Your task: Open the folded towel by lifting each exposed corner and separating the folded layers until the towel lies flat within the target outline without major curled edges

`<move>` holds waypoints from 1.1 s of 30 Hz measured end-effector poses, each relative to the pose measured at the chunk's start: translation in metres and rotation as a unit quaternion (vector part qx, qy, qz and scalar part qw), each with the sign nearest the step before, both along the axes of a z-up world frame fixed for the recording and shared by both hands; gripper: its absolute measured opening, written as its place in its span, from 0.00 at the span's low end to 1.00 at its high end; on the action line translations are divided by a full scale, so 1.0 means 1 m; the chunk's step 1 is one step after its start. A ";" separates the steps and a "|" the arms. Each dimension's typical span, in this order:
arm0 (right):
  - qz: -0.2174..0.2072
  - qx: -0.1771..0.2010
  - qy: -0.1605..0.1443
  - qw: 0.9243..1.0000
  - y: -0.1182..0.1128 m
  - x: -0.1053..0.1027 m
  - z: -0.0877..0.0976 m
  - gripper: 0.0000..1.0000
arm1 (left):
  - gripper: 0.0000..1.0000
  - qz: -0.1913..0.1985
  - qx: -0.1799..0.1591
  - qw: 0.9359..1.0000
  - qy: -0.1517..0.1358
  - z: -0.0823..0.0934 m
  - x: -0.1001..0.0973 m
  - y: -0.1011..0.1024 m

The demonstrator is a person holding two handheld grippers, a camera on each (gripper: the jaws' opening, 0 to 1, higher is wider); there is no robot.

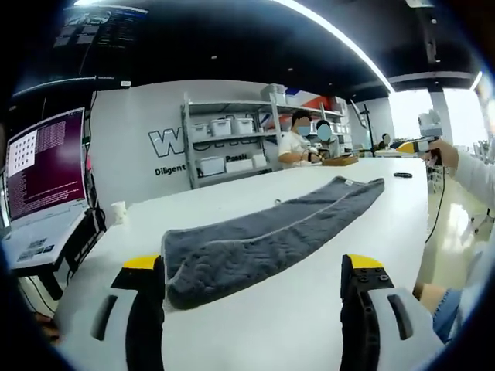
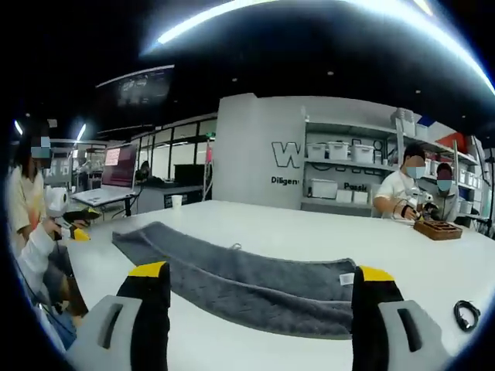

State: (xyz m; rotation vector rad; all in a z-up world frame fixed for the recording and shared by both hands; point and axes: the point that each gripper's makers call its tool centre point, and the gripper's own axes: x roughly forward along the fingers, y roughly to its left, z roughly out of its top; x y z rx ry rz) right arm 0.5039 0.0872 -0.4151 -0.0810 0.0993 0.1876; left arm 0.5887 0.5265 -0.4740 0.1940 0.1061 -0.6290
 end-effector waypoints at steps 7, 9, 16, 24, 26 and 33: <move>-0.002 -0.026 0.027 0.999 0.016 -0.023 -0.025 0.99 | 0.94 -0.013 0.011 1.000 -0.016 0.000 -0.001 0.001; -0.011 -0.038 0.040 0.998 0.016 -0.028 -0.032 0.99 | 0.94 -0.018 0.021 1.000 -0.016 -0.001 0.001 0.001; -0.019 -0.062 0.044 0.997 0.016 -0.039 -0.032 0.99 | 0.94 -0.068 0.054 0.996 -0.014 0.004 0.018 -0.004; -0.002 -0.061 0.056 0.997 0.022 -0.035 -0.036 0.99 | 0.89 -0.137 0.100 0.985 -0.022 0.009 0.058 -0.012; -0.001 -0.065 0.061 0.996 0.022 -0.034 -0.040 0.99 | 0.84 -0.159 0.088 0.983 -0.017 0.011 0.067 -0.016; 0.002 -0.066 0.074 0.995 0.021 -0.034 -0.045 0.99 | 0.72 -0.171 0.045 0.984 0.021 0.002 0.108 -0.020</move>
